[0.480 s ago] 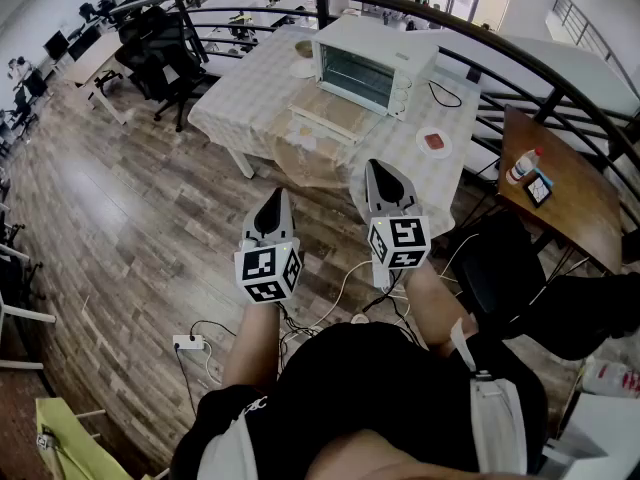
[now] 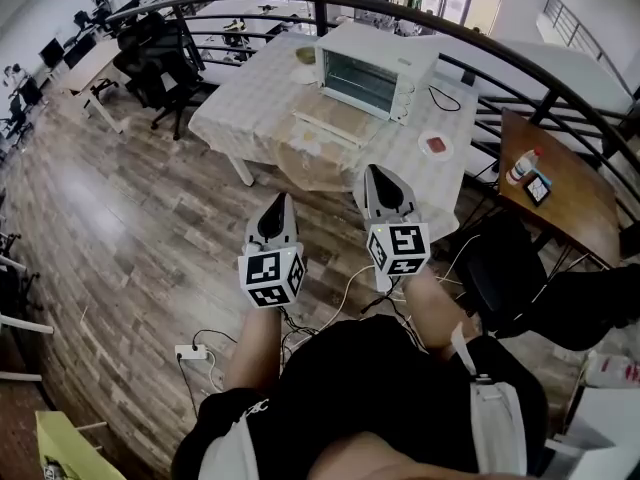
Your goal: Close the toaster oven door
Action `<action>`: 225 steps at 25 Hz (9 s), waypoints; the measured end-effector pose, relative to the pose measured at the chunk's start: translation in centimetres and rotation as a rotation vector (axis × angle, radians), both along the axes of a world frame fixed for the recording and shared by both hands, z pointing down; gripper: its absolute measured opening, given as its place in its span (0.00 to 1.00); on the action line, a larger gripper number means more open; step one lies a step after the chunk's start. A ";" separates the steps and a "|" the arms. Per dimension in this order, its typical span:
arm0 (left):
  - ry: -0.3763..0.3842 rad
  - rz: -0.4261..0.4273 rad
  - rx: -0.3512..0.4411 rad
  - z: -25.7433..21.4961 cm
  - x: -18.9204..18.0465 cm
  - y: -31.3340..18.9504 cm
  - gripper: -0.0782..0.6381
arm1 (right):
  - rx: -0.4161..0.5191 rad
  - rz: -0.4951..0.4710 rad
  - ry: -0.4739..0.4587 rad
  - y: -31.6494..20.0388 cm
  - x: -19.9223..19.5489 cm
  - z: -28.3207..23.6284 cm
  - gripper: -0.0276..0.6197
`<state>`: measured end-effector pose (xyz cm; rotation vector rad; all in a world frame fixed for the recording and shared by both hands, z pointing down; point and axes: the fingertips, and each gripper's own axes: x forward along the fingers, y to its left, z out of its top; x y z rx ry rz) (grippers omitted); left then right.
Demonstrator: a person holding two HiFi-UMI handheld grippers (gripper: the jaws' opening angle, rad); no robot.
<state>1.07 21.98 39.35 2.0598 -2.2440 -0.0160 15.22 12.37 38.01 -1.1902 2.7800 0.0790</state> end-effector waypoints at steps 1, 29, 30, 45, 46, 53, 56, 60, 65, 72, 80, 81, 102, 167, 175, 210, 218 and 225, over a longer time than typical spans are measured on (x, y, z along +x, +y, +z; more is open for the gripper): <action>-0.001 0.007 -0.003 0.2 -0.3 0.3 0.13 | -0.001 0.006 -0.002 0.4 -0.3 0.2 0.05; -0.047 0.033 -0.058 2.5 -9.3 -12.6 0.13 | -0.025 0.095 -0.082 -12.3 -6.4 0.6 0.05; -0.049 0.029 -0.056 2.4 -9.7 -14.0 0.13 | -0.025 0.092 -0.082 -13.7 -6.8 0.5 0.05; -0.063 -0.002 -0.086 1.8 -14.6 -32.9 0.13 | -0.073 0.043 -0.056 -32.9 -12.0 1.3 0.05; -0.058 0.002 -0.088 1.9 -14.7 -33.6 0.13 | -0.079 0.040 -0.056 -33.5 -12.3 1.3 0.05; -0.052 0.093 -0.103 3.2 -16.0 -38.2 0.13 | -0.096 0.068 -0.035 -35.7 -14.2 2.7 0.05; -0.047 0.133 -0.113 3.4 -17.1 -40.2 0.13 | -0.114 0.096 -0.055 -36.7 -14.9 2.5 0.05; -0.030 0.179 -0.105 3.3 -18.5 -41.9 0.13 | -0.114 0.140 -0.058 -37.8 -15.3 2.0 0.05; -0.043 0.220 -0.173 6.2 -20.1 -43.2 0.14 | -0.143 0.187 -0.028 -38.3 -16.0 2.8 0.05; -0.048 0.319 -0.300 12.6 -20.6 -43.6 0.26 | -0.199 0.239 0.021 -38.4 -16.9 5.2 0.05; -0.046 0.366 -0.418 19.2 -22.1 -44.2 0.27 | -0.240 0.324 0.040 -38.6 -16.1 7.0 0.05; -0.052 0.375 -0.437 20.2 -22.2 -44.3 0.27 | -0.242 0.335 0.044 -38.6 -16.0 7.1 0.05; -0.055 0.481 -0.696 34.3 -22.4 -47.4 0.28 | -0.294 0.618 0.100 -33.8 -8.9 9.1 0.05; 0.593 0.600 -0.417 15.5 -17.5 -62.7 0.28 | -0.241 0.578 0.021 -39.1 -7.7 7.7 0.05; 0.663 0.556 -0.463 14.8 -17.0 -65.4 0.28 | -0.225 0.592 0.017 -39.4 -6.7 7.0 0.05; 0.313 0.464 -0.160 4.0 -19.3 -62.0 0.15 | -0.131 0.525 -0.009 -40.3 -8.8 2.9 0.05; 0.053 0.444 0.002 -1.0 -19.6 -54.8 0.14 | -0.095 0.475 -0.034 -40.6 -11.6 1.2 0.04; -0.019 0.407 -0.033 1.2 -20.1 -51.2 0.13 | -0.098 0.445 -0.037 -40.6 -12.5 1.4 0.04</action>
